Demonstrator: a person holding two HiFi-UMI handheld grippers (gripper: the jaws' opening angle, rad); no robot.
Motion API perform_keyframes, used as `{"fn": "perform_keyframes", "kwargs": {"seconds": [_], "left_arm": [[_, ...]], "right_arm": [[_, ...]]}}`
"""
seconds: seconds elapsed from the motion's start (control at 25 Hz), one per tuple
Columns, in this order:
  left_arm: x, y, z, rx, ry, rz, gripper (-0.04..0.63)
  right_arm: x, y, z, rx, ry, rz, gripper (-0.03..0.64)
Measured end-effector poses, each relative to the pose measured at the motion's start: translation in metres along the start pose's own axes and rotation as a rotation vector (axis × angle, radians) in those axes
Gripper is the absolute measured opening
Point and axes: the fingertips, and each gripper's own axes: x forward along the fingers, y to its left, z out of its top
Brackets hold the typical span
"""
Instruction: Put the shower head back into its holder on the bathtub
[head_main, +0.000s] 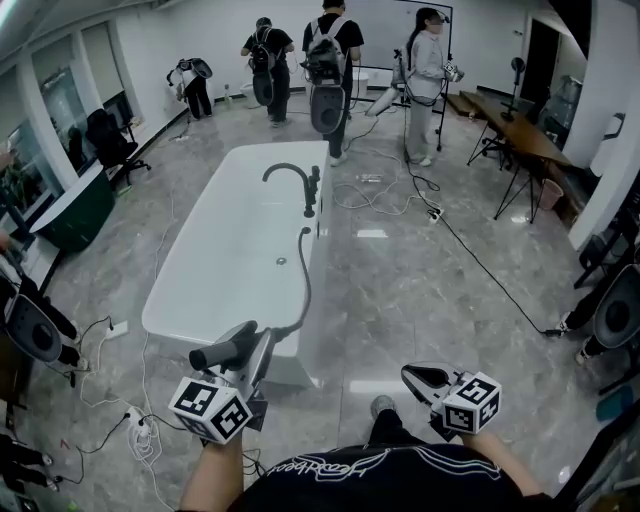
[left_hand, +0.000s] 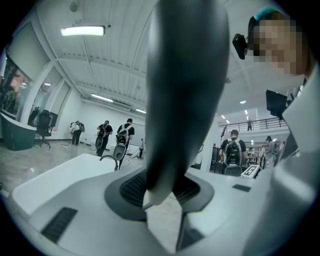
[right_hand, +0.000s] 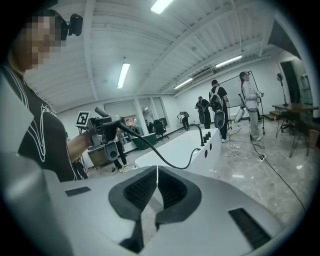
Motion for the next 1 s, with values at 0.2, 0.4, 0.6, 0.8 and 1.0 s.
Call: {"fn": "perform_keyframes", "kwargs": {"seconds": [0.2,0.4,0.6,0.8,1.0], "left_arm": [[0.037,0.019,0.008,0.019,0.005,0.031,0.129],[0.096,0.036,0.014,0.025,0.037,0.072,0.129],[0.18,0.06,0.018,0.004,0.061,0.114,0.129],[0.255,0.069,0.037,-0.04,0.034,0.14,0.129],[0.29,0.068,0.057,-0.019,0.005,0.151,0.129]], "right_arm": [[0.024,-0.029,-0.002,-0.003,0.029,0.044,0.014],[0.058,-0.089,0.006,0.04,0.044,0.086,0.014],[0.098,-0.171,0.033,0.033,0.077,0.128,0.015],[0.13,-0.24,0.059,-0.001,0.119,0.179,0.015],[0.162,-0.271,0.072,-0.05,0.16,0.285,0.017]]}}
